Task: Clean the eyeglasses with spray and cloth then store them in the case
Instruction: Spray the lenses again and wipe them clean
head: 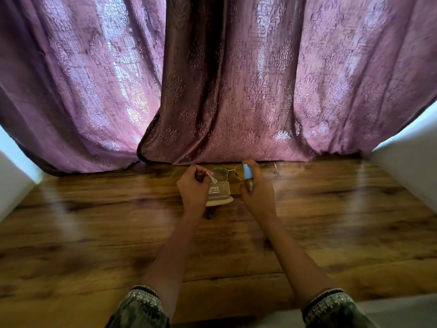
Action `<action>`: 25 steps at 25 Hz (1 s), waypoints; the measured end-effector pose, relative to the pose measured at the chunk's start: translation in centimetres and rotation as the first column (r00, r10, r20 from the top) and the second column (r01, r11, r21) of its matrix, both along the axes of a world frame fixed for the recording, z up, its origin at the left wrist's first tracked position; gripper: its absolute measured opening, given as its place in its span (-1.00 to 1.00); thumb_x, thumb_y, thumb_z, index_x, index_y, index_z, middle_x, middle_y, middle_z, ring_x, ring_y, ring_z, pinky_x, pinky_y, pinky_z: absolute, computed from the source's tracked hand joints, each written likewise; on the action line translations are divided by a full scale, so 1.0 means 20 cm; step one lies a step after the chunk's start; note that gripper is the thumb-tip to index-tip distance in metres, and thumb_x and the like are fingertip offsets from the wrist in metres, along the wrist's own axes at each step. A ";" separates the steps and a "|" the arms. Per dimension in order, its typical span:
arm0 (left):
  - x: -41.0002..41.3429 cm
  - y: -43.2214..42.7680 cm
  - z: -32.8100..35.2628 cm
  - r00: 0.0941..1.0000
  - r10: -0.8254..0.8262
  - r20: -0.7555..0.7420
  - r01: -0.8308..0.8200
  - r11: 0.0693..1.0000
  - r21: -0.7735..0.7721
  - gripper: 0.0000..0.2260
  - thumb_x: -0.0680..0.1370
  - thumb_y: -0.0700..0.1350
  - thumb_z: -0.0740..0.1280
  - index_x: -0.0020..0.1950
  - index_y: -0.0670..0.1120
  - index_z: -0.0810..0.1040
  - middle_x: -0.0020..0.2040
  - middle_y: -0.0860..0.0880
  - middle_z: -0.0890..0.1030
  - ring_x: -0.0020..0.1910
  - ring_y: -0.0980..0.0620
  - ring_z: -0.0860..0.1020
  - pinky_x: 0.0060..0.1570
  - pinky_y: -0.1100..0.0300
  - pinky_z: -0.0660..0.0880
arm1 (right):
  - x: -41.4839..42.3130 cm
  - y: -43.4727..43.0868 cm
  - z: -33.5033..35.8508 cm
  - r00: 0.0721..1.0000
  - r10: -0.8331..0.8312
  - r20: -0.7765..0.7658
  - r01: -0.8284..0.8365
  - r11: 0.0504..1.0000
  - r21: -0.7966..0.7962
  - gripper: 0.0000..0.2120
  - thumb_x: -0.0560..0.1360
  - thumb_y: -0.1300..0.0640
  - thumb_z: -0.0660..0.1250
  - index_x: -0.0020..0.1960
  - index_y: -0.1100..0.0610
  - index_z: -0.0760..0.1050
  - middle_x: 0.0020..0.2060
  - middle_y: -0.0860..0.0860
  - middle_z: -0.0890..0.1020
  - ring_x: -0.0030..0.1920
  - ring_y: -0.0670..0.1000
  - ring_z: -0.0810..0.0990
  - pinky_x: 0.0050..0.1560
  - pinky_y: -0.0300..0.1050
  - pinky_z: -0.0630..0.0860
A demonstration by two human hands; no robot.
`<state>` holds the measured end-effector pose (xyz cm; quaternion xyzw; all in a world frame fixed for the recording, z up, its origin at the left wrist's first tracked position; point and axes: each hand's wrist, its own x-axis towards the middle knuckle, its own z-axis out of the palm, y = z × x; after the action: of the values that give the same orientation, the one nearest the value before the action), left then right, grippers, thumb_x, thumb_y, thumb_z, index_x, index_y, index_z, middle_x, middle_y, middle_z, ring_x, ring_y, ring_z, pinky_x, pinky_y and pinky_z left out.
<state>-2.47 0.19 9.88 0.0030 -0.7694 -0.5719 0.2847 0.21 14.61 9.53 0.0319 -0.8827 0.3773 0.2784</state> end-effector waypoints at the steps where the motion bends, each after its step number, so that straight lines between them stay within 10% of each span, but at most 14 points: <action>1: 0.00 0.00 0.00 1.000 0.001 0.000 -0.001 1.000 0.001 -0.85 0.37 -0.41 0.40 -0.27 -0.19 0.52 -0.35 0.11 0.53 -0.35 0.46 0.50 -0.30 0.61 0.35 | 0.00 0.00 -0.01 1.000 -0.004 0.016 0.004 1.000 0.001 -0.49 0.43 0.31 0.27 0.35 0.12 0.31 -0.35 0.03 0.49 -0.44 0.00 0.40 -0.44 -0.19 0.21; 14: 0.01 -0.03 0.01 1.000 0.003 0.001 -0.003 0.999 0.054 -0.84 0.37 -0.41 0.38 -0.28 -0.19 0.51 -0.37 0.17 0.51 -0.37 0.44 0.49 -0.31 0.60 0.35 | 0.06 -0.02 -0.09 0.999 0.033 -0.019 -0.034 0.997 -0.065 -0.43 0.41 0.31 0.30 0.35 -0.02 0.25 -0.42 -0.02 0.47 -0.51 -0.12 0.38 -0.52 -0.42 0.26; 25: -0.02 -0.05 0.00 0.999 0.020 0.027 -0.024 0.990 0.141 -0.83 0.37 -0.40 0.40 -0.27 -0.15 0.51 -0.38 0.15 0.50 -0.39 0.43 0.49 -0.30 0.59 0.37 | 0.04 0.09 -0.32 0.996 -0.068 0.055 0.080 0.964 -0.252 -0.52 0.39 -0.08 -0.02 0.15 0.19 0.36 -0.40 0.02 0.44 -0.44 0.00 0.38 -0.39 -0.10 0.27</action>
<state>-2.80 -0.83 9.96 0.0388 -0.7305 -0.6215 0.2804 0.97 16.36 3.15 -0.0459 -0.8338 0.4772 0.2738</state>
